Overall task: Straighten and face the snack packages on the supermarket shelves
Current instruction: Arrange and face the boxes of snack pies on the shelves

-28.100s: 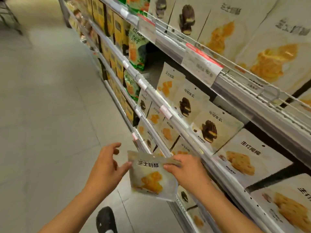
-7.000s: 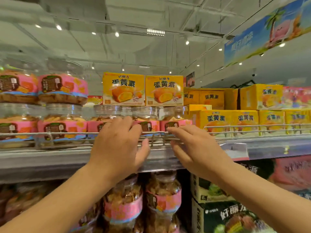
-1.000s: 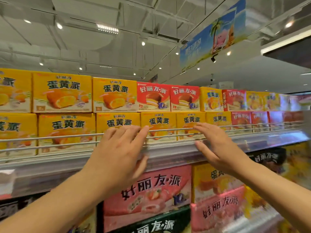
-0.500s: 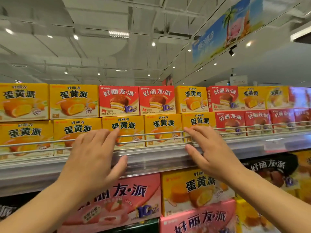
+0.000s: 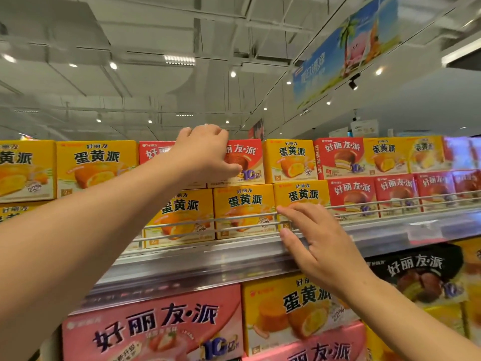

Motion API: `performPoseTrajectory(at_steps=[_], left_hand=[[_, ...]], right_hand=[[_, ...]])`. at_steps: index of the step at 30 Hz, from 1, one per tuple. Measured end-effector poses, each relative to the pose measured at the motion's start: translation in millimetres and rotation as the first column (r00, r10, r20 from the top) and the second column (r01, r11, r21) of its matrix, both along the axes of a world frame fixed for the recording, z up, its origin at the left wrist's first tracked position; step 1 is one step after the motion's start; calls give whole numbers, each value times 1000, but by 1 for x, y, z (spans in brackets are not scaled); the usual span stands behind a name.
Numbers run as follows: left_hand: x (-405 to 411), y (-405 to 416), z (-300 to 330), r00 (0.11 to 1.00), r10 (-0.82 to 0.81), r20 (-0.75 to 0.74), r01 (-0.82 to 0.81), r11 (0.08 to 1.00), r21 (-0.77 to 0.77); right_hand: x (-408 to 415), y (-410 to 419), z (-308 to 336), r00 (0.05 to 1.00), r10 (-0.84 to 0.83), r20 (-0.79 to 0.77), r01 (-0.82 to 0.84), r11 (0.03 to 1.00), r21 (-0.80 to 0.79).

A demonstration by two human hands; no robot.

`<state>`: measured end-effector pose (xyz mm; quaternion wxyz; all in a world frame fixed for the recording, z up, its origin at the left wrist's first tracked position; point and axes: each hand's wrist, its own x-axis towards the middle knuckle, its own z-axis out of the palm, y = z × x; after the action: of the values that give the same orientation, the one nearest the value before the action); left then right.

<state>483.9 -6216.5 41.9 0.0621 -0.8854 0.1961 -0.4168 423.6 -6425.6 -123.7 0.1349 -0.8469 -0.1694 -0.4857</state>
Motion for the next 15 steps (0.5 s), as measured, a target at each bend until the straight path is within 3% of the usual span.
performPoseTrajectory(at_steps=[10, 15], left_hand=[[8, 5, -10, 976, -142, 166, 155, 985, -70], [-5, 3, -9, 966, -214, 143, 234, 962, -140]], right_hand=[[3, 1, -3, 999, 21, 49, -22, 1000, 18], [4, 1, -3, 998, 28, 54, -31, 999, 41]])
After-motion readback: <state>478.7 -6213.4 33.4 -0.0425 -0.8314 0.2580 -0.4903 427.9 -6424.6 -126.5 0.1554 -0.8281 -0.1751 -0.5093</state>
